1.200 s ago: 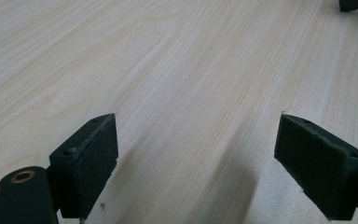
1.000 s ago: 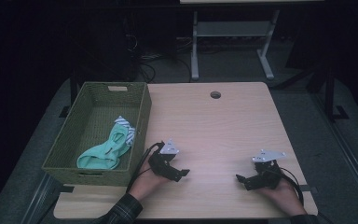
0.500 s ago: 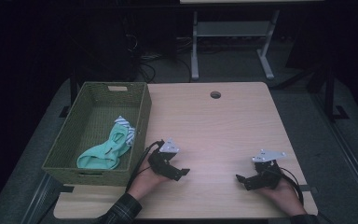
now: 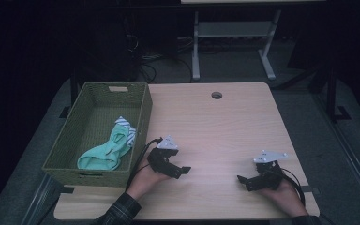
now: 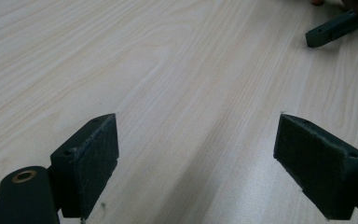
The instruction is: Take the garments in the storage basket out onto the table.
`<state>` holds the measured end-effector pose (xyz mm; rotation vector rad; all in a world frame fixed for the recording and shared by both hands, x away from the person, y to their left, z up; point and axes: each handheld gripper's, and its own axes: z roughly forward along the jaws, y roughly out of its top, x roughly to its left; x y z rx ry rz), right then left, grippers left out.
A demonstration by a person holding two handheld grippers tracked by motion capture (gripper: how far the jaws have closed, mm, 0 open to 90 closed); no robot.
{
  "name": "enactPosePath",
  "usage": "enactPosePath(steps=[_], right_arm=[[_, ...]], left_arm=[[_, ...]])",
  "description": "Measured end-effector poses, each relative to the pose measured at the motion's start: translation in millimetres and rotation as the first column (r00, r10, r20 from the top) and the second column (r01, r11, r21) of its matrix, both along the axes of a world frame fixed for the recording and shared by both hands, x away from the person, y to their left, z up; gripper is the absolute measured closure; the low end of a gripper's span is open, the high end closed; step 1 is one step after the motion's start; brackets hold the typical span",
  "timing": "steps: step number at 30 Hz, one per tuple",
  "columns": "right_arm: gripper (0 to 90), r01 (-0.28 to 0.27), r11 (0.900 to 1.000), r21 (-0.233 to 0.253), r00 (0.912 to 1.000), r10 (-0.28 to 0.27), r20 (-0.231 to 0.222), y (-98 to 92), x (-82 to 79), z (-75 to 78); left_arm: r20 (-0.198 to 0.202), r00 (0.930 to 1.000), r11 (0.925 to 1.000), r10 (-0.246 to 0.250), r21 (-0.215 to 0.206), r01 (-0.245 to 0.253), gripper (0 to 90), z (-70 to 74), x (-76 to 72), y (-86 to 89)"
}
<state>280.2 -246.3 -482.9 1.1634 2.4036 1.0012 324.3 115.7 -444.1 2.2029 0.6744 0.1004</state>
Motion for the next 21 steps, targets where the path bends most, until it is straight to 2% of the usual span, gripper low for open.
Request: enactPosePath(steps=[11, 13, 20, 21], right_arm=[[0.0, 0.0, 1.0, 0.0, 1.0, 0.0, 0.0, 0.0, 0.0, 0.0], [0.0, 0.0, 1.0, 0.0, 1.0, 0.0, 0.0, 0.0, 0.0, 0.0], [0.0, 0.0, 1.0, 0.0, 1.0, 0.0, 0.0, 0.0, 0.0, 0.0], [0.0, 0.0, 1.0, 0.0, 1.0, 0.0, 0.0, 0.0, 0.0, 0.0]], left_arm=[[0.001, 1.0, 0.9999, -0.009, 0.012, 0.009, 13.4, 4.2, 0.7, -0.8], [0.013, 0.9998, 0.9996, -0.016, 0.024, 0.016, 13.4, 6.1, 1.8, -0.9], [0.011, 0.9999, 0.9998, -0.004, 0.018, 0.004, 13.4, 9.3, 1.6, -1.4], [0.018, 0.9998, 0.9994, -0.008, 0.033, 0.008, 13.4, 10.8, 1.8, -1.2]])
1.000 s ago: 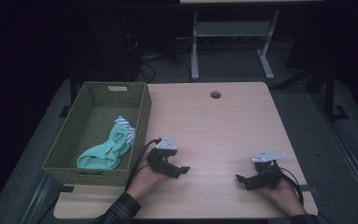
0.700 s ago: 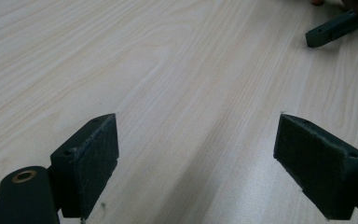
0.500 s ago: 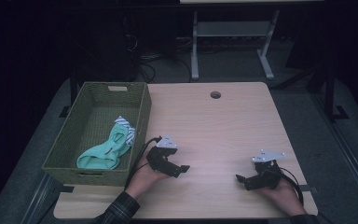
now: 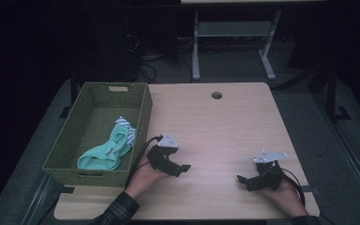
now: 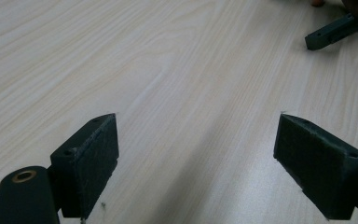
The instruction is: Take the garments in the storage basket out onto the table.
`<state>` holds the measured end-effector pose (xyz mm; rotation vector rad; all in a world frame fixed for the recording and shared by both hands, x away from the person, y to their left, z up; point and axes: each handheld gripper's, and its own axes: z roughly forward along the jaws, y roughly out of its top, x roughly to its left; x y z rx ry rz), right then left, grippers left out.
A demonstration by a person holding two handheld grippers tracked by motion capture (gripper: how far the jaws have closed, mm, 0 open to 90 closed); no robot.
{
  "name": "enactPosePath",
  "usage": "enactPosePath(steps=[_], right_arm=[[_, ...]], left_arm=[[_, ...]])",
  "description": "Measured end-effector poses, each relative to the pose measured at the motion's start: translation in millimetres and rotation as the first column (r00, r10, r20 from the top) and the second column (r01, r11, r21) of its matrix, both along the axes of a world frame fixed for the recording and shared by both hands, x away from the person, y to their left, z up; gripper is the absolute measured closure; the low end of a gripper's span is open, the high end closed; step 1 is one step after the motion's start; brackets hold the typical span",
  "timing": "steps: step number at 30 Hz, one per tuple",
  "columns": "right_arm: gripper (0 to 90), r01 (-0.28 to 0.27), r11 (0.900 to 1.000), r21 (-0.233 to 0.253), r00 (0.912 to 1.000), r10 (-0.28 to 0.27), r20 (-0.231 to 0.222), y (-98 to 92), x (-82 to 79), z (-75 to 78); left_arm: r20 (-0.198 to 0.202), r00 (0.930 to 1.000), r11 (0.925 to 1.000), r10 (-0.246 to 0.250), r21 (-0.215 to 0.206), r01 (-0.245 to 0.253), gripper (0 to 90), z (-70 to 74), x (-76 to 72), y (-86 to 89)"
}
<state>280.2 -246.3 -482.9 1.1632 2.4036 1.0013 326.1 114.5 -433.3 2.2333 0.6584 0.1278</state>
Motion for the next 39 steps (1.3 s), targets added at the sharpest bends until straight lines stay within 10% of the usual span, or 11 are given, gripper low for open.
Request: enactPosePath(steps=[39], right_arm=[[0.0, 0.003, 1.0, 0.002, 1.0, -0.003, 0.006, 0.1, -0.2, -0.4]], left_arm=[[0.027, 0.9996, 1.0, -0.008, 0.004, 0.008, 13.5, 25.9, 1.4, -0.2]])
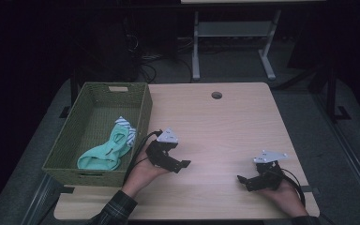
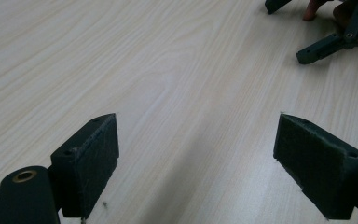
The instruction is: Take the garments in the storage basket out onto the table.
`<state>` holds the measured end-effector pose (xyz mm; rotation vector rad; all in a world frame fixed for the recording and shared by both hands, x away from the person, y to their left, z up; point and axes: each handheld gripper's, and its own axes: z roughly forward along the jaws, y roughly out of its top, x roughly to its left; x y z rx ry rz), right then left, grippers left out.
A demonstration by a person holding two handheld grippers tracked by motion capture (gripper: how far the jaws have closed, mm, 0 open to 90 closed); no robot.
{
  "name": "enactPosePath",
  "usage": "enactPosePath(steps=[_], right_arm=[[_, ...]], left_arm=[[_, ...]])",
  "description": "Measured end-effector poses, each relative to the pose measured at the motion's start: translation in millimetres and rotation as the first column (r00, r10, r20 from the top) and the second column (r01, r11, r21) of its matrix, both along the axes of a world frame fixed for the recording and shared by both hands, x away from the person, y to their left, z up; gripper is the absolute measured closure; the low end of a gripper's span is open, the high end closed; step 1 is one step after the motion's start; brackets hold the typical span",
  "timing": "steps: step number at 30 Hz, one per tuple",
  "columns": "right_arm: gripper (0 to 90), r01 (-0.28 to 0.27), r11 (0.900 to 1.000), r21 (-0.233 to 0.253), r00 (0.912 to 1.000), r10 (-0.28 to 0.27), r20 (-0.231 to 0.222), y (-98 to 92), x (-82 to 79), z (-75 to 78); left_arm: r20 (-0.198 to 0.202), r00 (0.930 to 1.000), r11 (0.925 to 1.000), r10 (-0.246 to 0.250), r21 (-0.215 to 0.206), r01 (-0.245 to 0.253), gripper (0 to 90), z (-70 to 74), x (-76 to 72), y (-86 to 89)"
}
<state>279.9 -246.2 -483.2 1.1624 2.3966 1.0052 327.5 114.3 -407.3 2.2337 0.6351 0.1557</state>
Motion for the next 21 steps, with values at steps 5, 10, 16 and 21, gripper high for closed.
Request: enactPosePath(steps=[5, 10, 16, 21], right_arm=[[0.0, 0.0, 1.0, 0.0, 1.0, 0.0, -0.001, 0.0, 0.0, 0.0], [0.0, 0.0, 1.0, 0.0, 1.0, 0.0, 0.0, -0.1, 0.0, 0.0], [0.0, 0.0, 1.0, 0.0, 1.0, 0.0, 0.0, 0.0, 0.0, 0.0], [0.0, 0.0, 1.0, 0.002, 1.0, 0.0, 0.001, -0.1, 0.1, -0.1]], left_arm=[[-0.003, 1.0, 0.9998, 0.0, -0.02, 0.0, 13.5, 7.2, 2.2, 0.4], [0.002, 1.0, 0.9997, -0.002, -0.024, 0.002, 13.5, 15.4, 3.3, 0.9], [0.008, 0.9999, 0.9997, -0.013, -0.022, 0.013, 13.5, 24.9, 4.9, 1.8], [0.011, 0.9997, 0.9994, -0.021, -0.028, 0.021, 13.5, 29.0, 6.6, 3.6]])
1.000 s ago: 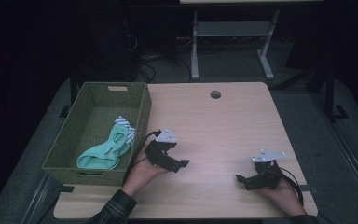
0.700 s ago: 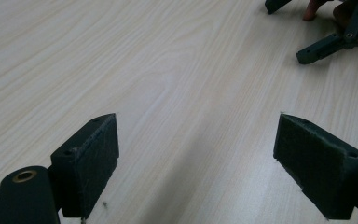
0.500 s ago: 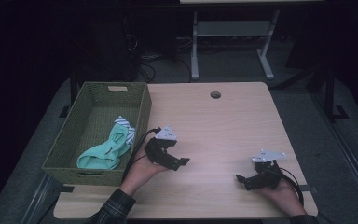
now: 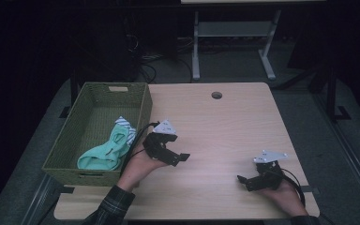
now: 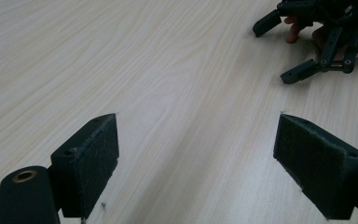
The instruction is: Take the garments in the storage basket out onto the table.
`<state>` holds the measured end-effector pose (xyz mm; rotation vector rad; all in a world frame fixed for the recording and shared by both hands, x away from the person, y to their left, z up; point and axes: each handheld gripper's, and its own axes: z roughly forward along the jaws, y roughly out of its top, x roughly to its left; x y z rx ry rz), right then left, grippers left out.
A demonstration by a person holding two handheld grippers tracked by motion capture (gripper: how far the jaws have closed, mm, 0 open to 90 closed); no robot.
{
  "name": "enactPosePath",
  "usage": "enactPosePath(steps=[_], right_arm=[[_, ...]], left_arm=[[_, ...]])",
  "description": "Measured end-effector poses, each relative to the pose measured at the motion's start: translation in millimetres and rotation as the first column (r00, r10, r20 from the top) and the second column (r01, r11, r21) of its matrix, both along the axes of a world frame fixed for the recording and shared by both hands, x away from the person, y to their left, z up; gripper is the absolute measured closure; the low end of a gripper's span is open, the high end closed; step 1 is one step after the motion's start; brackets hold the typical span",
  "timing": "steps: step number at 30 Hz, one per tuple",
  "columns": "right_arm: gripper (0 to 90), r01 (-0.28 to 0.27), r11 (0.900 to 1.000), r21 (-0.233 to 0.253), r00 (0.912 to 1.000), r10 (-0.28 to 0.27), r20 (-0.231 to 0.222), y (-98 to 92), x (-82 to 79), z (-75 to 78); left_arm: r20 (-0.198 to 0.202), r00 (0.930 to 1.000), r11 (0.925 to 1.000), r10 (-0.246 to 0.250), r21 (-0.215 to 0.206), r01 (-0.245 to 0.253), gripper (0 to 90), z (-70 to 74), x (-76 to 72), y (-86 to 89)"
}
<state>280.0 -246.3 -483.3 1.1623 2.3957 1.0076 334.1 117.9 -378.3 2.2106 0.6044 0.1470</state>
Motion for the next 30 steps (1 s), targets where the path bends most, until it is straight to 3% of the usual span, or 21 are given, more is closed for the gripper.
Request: enactPosePath(steps=[17, 30], right_arm=[[0.0, 0.006, 1.0, -0.002, 1.0, -0.006, -0.004, -0.3, 0.0, 0.2], [0.0, 0.006, 1.0, -0.002, 1.0, -0.006, -0.004, -0.2, 0.0, 0.3]], left_arm=[[0.025, 0.9996, 0.9997, -0.012, 0.02, 0.011, 13.6, 10.1, 3.7, 9.6], [0.046, 0.9987, 0.9998, 0.022, -0.002, -0.022, 13.6, 21.1, 6.9, 28.7]])
